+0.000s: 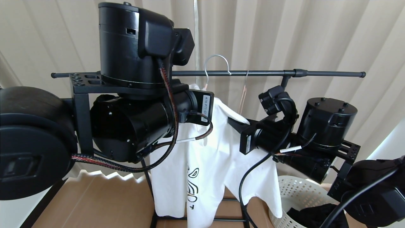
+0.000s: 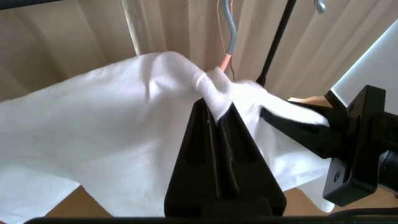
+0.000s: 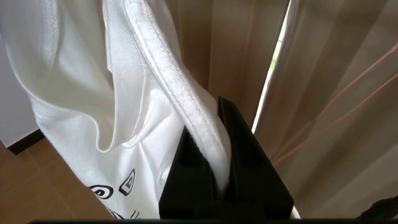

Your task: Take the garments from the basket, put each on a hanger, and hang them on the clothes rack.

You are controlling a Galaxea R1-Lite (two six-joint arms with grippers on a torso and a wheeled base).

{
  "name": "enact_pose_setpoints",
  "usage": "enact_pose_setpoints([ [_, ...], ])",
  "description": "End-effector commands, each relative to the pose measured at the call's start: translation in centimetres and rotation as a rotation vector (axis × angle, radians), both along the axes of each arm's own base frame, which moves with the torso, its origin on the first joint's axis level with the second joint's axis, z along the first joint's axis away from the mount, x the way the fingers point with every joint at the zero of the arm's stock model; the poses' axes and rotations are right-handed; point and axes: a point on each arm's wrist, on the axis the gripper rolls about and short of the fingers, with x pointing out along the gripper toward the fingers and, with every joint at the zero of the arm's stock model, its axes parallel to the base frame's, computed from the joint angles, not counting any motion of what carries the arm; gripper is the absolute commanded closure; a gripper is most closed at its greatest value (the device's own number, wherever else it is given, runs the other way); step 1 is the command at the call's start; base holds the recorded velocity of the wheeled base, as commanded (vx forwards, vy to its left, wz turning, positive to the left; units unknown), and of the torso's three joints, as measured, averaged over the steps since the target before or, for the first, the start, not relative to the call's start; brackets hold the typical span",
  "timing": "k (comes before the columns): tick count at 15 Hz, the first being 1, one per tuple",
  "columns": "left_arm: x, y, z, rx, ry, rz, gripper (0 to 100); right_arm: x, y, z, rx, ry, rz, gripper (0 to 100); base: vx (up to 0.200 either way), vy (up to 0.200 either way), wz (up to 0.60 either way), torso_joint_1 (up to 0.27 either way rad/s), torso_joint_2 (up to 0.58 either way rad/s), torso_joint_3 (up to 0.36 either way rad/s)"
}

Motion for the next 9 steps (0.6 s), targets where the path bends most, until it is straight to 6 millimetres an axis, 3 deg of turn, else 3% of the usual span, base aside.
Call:
enact_pose_setpoints([
  [1,0.0,0.1,0.0,-0.001,-0.001,0.004,100,0.2,-0.1,0.3,0.008,-0.008,-0.008,100,0.0,0.0,0.0,0.0,0.0,0.0],
  [9,-0.1,0.5,-2.1,0.057,0.046,0.006,100,0.2,-0.8,1.5,0.042,-0.034,-0.03,100,0.0,0.0,0.0,0.0,0.0,0.0],
])
